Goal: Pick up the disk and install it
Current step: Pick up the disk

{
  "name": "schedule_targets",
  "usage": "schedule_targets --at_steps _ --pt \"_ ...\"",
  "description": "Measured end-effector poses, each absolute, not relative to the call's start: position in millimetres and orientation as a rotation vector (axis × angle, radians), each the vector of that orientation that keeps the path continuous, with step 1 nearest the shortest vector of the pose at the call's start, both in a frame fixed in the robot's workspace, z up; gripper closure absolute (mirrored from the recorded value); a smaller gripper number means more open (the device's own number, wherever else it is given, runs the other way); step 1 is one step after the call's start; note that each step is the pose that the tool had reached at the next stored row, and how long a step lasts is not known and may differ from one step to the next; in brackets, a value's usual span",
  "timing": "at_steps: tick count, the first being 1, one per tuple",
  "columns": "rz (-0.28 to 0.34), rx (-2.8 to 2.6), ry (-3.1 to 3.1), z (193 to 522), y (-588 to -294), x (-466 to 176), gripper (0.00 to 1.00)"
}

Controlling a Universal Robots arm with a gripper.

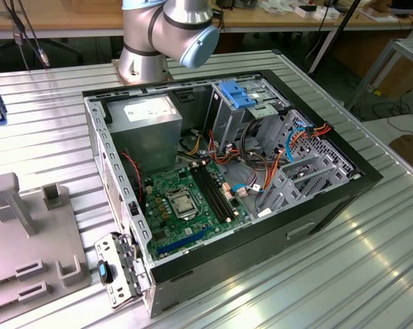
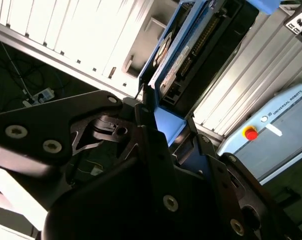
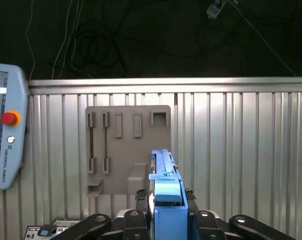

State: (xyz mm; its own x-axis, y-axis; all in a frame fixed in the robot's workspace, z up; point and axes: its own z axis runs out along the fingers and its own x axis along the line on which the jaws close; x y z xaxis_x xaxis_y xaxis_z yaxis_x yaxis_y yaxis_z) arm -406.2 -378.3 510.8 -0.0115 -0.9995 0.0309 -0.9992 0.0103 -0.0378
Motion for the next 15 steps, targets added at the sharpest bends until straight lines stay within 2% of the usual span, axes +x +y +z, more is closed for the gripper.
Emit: schedule_targets --at_steps 15 --pt "-0.076 -2.205 2.23 511 -378 -347 0.63"
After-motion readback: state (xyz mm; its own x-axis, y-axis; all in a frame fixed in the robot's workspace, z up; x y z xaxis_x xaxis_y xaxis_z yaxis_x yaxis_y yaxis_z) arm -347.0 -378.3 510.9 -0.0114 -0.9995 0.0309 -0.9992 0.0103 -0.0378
